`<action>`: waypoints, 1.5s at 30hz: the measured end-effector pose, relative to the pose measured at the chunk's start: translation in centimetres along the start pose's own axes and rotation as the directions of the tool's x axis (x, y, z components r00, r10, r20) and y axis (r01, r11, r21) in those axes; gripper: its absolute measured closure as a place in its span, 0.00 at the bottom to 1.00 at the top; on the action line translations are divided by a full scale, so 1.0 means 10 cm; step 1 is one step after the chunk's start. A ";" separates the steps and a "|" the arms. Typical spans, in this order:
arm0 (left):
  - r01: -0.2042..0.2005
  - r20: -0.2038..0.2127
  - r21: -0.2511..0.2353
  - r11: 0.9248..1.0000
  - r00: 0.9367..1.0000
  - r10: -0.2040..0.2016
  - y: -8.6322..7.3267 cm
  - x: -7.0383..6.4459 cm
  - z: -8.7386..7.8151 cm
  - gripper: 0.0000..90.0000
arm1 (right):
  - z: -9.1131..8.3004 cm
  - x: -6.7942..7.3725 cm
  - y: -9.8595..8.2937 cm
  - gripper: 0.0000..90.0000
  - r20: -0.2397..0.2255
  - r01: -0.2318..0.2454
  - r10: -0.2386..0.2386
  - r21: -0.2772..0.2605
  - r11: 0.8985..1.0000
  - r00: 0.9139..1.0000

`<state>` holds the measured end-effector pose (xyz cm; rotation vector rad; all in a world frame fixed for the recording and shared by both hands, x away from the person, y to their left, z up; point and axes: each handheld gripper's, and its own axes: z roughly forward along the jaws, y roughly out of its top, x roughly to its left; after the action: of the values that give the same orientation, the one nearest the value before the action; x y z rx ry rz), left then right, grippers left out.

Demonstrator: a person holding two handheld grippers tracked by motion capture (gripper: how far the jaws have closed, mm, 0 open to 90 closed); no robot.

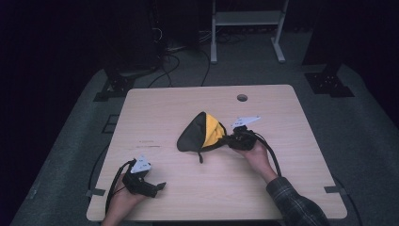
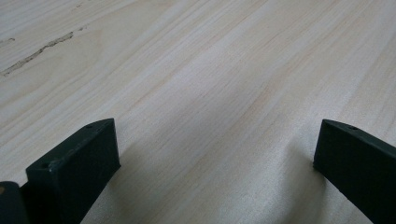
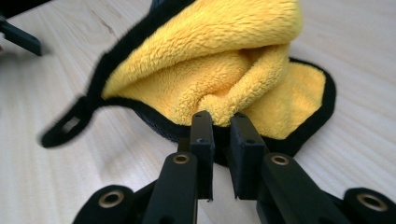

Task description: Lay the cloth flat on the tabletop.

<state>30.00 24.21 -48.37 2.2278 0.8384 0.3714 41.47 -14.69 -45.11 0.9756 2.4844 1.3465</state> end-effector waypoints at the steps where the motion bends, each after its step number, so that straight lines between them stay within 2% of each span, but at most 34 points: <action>1: 0.000 0.000 0.000 1.000 1.000 0.000 0.00 0.00 0.00 0.00 | -0.04 0.01 0.01 0.90 -0.001 0.001 -0.001 -0.007 1.000 1.000; 6: -0.002 -0.001 0.000 1.000 1.000 0.002 0.00 0.00 0.00 0.00 | -0.26 0.09 0.08 0.91 -0.005 0.035 -0.036 -0.050 0.998 0.999; 7: -0.002 -0.001 0.000 1.000 1.000 0.002 0.00 0.00 0.00 0.00 | -0.26 0.09 0.08 0.91 -0.005 0.035 -0.036 -0.050 0.998 0.999; 8: -0.001 -0.001 0.000 1.000 1.000 0.001 0.00 0.00 0.00 0.00 | -0.35 0.11 0.10 0.91 -0.003 0.047 -0.047 -0.061 0.997 0.999; 14: 0.004 0.000 -0.003 1.000 1.000 -0.004 0.00 0.00 0.00 0.00 | -0.60 0.17 0.13 0.91 0.001 0.070 -0.071 -0.103 0.992 0.997; 15: 0.004 0.000 -0.003 1.000 1.000 -0.004 0.00 0.00 0.00 0.00 | -0.60 0.17 0.13 0.91 0.001 0.070 -0.071 -0.103 0.992 0.997; 18: 0.004 0.000 -0.004 1.000 1.000 -0.004 0.00 -0.01 0.00 0.00 | -0.76 0.21 0.15 0.91 0.000 0.080 -0.081 -0.122 0.989 0.997; 21: 0.004 0.001 -0.004 1.000 1.000 -0.004 -0.01 -0.01 0.00 0.00 | -0.85 0.23 0.17 0.92 0.005 0.095 -0.095 -0.139 0.986 0.995; 22: 0.004 0.002 -0.002 1.000 1.000 -0.004 -0.01 -0.01 -0.01 0.00 | -0.96 0.27 0.18 0.92 0.013 0.105 -0.105 -0.155 0.982 0.994; 23: 0.004 0.002 -0.002 1.000 1.000 -0.004 -0.01 -0.01 -0.01 0.00 | -0.99 0.27 0.19 0.92 0.018 0.115 -0.114 -0.161 0.980 0.993; 26: 0.003 0.001 -0.001 1.000 1.000 -0.003 -0.01 -0.01 -0.01 0.00 | -1.15 0.29 0.20 0.92 0.026 0.123 -0.120 -0.186 0.975 0.992; 27: 0.003 0.001 -0.001 1.000 1.000 -0.003 -0.01 -0.01 -0.01 0.00 | -1.15 0.29 0.20 0.92 0.026 0.123 -0.120 -0.186 0.975 0.992; 28: 0.001 0.001 0.000 1.000 1.000 -0.001 -0.01 0.00 -0.01 0.00 | -1.26 0.30 0.20 0.92 0.041 0.131 -0.125 -0.200 0.971 0.991; 29: 0.001 0.001 0.000 1.000 1.000 -0.001 -0.01 0.00 -0.01 0.00 | -1.26 0.30 0.20 0.92 0.041 0.131 -0.125 -0.200 0.971 0.991; 30: 0.001 0.001 0.001 1.000 1.000 -0.001 -0.01 0.00 -0.01 0.00 | -1.34 0.28 0.20 0.91 0.062 0.138 -0.127 -0.209 0.968 0.990; 32: 0.000 0.001 0.001 1.000 1.000 0.000 -0.01 0.00 -0.01 0.00 | -1.37 0.27 0.19 0.91 0.067 0.135 -0.123 -0.214 0.967 0.990; 36: 0.000 0.000 0.000 1.000 1.000 0.000 -0.01 0.00 -0.01 0.00 | -1.57 0.12 0.12 0.91 0.116 0.109 -0.083 -0.238 0.965 0.990; 39: 0.002 0.001 -0.002 1.000 1.000 -0.002 -0.01 0.00 -0.01 0.00 | -1.63 0.00 0.05 0.91 0.170 0.093 -0.056 -0.219 0.971 0.984; 44: 0.002 0.000 -0.003 1.000 1.000 -0.002 -0.01 -0.01 -0.01 0.00 | -1.65 -0.28 -0.10 0.91 0.225 0.024 0.019 -0.187 0.982 0.974; 45: 0.002 0.000 -0.003 1.000 1.000 -0.002 -0.01 -0.01 -0.01 0.00 | -1.65 -0.28 -0.10 0.91 0.225 0.024 0.019 -0.187 0.982 0.974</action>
<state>29.90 24.25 -48.38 2.2236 0.8399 0.3715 36.26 -28.21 -36.76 1.0190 2.1484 1.3569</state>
